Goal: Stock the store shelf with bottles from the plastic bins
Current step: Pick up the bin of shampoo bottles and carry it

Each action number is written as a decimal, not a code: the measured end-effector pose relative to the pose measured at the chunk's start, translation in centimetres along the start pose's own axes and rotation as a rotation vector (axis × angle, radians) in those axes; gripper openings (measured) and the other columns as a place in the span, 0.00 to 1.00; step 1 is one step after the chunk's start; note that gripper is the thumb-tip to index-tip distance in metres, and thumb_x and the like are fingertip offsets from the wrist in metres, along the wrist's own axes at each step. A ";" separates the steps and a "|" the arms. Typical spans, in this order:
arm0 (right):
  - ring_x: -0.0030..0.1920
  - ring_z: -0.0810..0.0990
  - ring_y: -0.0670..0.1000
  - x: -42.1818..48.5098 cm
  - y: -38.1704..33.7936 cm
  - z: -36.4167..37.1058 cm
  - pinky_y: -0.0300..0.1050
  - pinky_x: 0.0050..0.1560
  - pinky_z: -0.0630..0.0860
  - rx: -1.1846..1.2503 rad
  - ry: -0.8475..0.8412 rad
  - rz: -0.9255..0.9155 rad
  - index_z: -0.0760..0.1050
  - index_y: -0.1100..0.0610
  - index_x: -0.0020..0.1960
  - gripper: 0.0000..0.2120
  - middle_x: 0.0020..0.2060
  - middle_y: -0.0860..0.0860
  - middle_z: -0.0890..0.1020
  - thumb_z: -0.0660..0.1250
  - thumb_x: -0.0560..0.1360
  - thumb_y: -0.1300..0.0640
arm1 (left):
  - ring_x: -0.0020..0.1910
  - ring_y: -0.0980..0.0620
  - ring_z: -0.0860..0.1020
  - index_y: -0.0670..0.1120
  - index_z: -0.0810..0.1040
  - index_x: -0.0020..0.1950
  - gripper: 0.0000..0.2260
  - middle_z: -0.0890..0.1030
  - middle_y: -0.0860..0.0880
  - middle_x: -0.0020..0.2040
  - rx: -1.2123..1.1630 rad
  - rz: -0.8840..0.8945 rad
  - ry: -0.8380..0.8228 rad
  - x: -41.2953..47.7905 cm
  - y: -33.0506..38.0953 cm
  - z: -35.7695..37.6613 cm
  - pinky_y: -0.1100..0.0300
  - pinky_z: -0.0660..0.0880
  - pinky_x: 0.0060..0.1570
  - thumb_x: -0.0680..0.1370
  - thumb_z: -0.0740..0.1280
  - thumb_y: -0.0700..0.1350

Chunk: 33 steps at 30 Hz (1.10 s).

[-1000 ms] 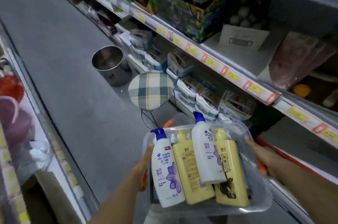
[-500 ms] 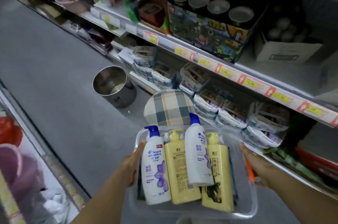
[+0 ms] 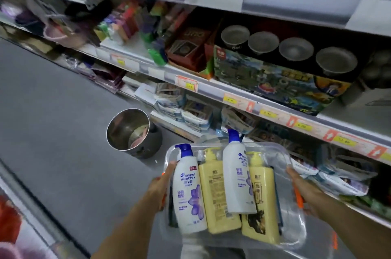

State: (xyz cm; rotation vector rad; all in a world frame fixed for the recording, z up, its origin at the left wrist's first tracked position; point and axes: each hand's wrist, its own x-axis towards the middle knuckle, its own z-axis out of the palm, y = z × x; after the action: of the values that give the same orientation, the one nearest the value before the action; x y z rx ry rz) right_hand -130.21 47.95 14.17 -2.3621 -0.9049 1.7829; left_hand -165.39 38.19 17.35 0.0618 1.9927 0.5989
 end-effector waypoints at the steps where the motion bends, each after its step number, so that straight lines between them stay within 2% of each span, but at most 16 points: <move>1: 0.44 0.78 0.61 0.2 -0.3 0.7 0.55 0.49 0.77 0.026 0.019 0.011 0.73 0.56 0.53 0.43 0.44 0.61 0.79 0.55 0.59 0.20 | 0.18 0.55 0.73 0.44 0.72 0.40 0.29 0.75 0.51 0.20 0.026 0.013 -0.018 1.6 1.0 -0.4 0.67 0.69 0.23 0.73 0.60 0.71; 3: 0.41 0.77 0.60 0.4 -1.0 2.1 0.55 0.48 0.77 0.092 0.055 0.034 0.74 0.59 0.48 0.42 0.41 0.61 0.78 0.57 0.60 0.21 | 0.19 0.54 0.72 0.44 0.72 0.39 0.31 0.74 0.51 0.21 0.095 0.005 -0.047 3.9 3.7 -0.8 0.66 0.69 0.27 0.71 0.58 0.74; 5: 0.44 0.76 0.59 0.9 -1.5 3.3 0.58 0.53 0.78 0.153 0.081 0.074 0.73 0.61 0.49 0.41 0.44 0.60 0.77 0.58 0.63 0.22 | 0.17 0.55 0.70 0.45 0.70 0.37 0.29 0.72 0.51 0.19 0.136 0.022 -0.060 5.9 6.2 -1.3 0.67 0.67 0.24 0.73 0.58 0.72; 6: 0.47 0.75 0.59 0.9 -1.7 4.0 0.60 0.56 0.77 0.171 0.074 0.093 0.72 0.59 0.51 0.40 0.47 0.59 0.75 0.58 0.63 0.22 | 0.16 0.55 0.69 0.45 0.70 0.35 0.29 0.71 0.52 0.18 0.162 0.025 -0.058 6.7 7.5 -1.3 0.67 0.67 0.23 0.74 0.59 0.71; 8: 0.50 0.74 0.59 1.0 -2.1 5.2 0.62 0.60 0.75 0.216 0.073 0.115 0.70 0.54 0.53 0.38 0.50 0.58 0.74 0.58 0.61 0.22 | 0.21 0.53 0.71 0.46 0.75 0.37 0.30 0.74 0.50 0.22 0.238 0.010 -0.059 8.6 9.6 -1.3 0.65 0.68 0.29 0.72 0.59 0.74; 10: 0.50 0.75 0.60 1.4 -2.3 6.3 0.61 0.57 0.77 0.257 0.117 0.136 0.71 0.56 0.56 0.40 0.52 0.59 0.76 0.58 0.62 0.23 | 0.33 0.49 0.79 0.43 0.81 0.52 0.41 0.82 0.44 0.35 0.299 0.020 -0.083 10.7 11.0 -1.5 0.61 0.72 0.35 0.67 0.59 0.79; 11: 0.49 0.76 0.60 1.5 -2.5 6.8 0.58 0.52 0.78 0.271 0.128 0.143 0.72 0.58 0.59 0.40 0.53 0.60 0.77 0.59 0.65 0.24 | 0.39 0.47 0.82 0.41 0.80 0.60 0.48 0.83 0.42 0.42 0.337 0.017 -0.091 11.7 11.6 -1.5 0.59 0.74 0.38 0.63 0.59 0.82; 13: 0.48 0.77 0.59 2.0 -2.6 7.8 0.51 0.42 0.76 0.293 0.139 0.145 0.72 0.60 0.63 0.39 0.55 0.61 0.78 0.58 0.71 0.27 | 0.35 0.47 0.79 0.40 0.76 0.68 0.56 0.81 0.43 0.41 0.399 0.045 -0.093 13.4 12.5 -1.3 0.60 0.74 0.38 0.60 0.57 0.84; 15: 0.47 0.76 0.58 2.4 -2.9 8.5 0.49 0.41 0.74 0.308 0.152 0.139 0.72 0.60 0.62 0.37 0.52 0.60 0.78 0.58 0.73 0.28 | 0.35 0.47 0.79 0.37 0.75 0.68 0.60 0.81 0.40 0.41 0.444 0.052 -0.136 14.2 13.3 -0.8 0.59 0.74 0.39 0.57 0.55 0.86; 17: 0.48 0.76 0.58 2.9 -3.3 8.5 0.50 0.43 0.74 0.324 0.184 0.126 0.70 0.57 0.62 0.34 0.52 0.59 0.77 0.58 0.73 0.28 | 0.44 0.40 0.84 0.39 0.79 0.64 0.66 0.85 0.38 0.48 0.415 0.025 -0.196 15.1 13.7 0.0 0.48 0.79 0.50 0.45 0.57 0.88; 18: 0.50 0.76 0.59 3.0 -3.4 8.5 0.51 0.45 0.74 0.321 0.191 0.128 0.70 0.56 0.62 0.33 0.53 0.59 0.77 0.58 0.74 0.28 | 0.45 0.39 0.85 0.40 0.80 0.61 0.66 0.86 0.38 0.48 0.415 0.040 -0.216 15.8 13.5 0.2 0.43 0.79 0.53 0.41 0.58 0.87; 20: 0.52 0.76 0.59 2.7 -3.5 8.9 0.54 0.50 0.75 0.331 0.201 0.142 0.69 0.57 0.66 0.35 0.55 0.59 0.76 0.59 0.74 0.29 | 0.42 0.39 0.85 0.41 0.81 0.58 0.64 0.86 0.40 0.44 0.406 0.037 -0.241 16.5 12.9 0.1 0.42 0.78 0.54 0.38 0.59 0.86; 24: 0.57 0.75 0.60 2.2 -3.5 9.4 0.54 0.54 0.74 0.327 0.178 0.164 0.67 0.59 0.71 0.38 0.59 0.60 0.75 0.61 0.74 0.31 | 0.43 0.37 0.85 0.41 0.80 0.56 0.60 0.86 0.39 0.43 0.324 0.024 -0.216 17.2 12.4 0.1 0.37 0.77 0.56 0.42 0.60 0.86; 27: 0.65 0.72 0.61 1.7 -3.9 9.5 0.53 0.56 0.72 0.319 0.181 0.124 0.65 0.58 0.74 0.36 0.68 0.61 0.72 0.62 0.77 0.35 | 0.43 0.36 0.85 0.41 0.79 0.58 0.57 0.86 0.38 0.45 0.309 -0.011 -0.169 17.4 12.4 0.3 0.35 0.78 0.53 0.49 0.59 0.86; 30: 0.69 0.70 0.62 1.2 -4.1 9.5 0.56 0.64 0.71 0.307 0.161 0.111 0.64 0.60 0.75 0.35 0.71 0.61 0.70 0.62 0.77 0.37 | 0.45 0.37 0.83 0.39 0.78 0.55 0.40 0.84 0.36 0.47 0.255 -0.034 -0.150 13.5 13.8 0.5 0.43 0.79 0.47 0.71 0.59 0.77; 33: 0.69 0.70 0.62 1.1 -3.9 9.7 0.54 0.63 0.71 0.307 0.144 0.085 0.66 0.59 0.73 0.31 0.71 0.60 0.71 0.63 0.78 0.40 | 0.40 0.39 0.79 0.41 0.74 0.47 0.28 0.80 0.38 0.44 0.229 -0.033 -0.144 12.4 13.7 0.6 0.44 0.74 0.45 0.79 0.59 0.67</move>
State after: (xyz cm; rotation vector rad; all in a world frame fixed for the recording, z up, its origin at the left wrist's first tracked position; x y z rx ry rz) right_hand -140.27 48.75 11.43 -2.3203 -0.4801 1.6160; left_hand -173.79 54.07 12.95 0.2057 1.9103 0.3337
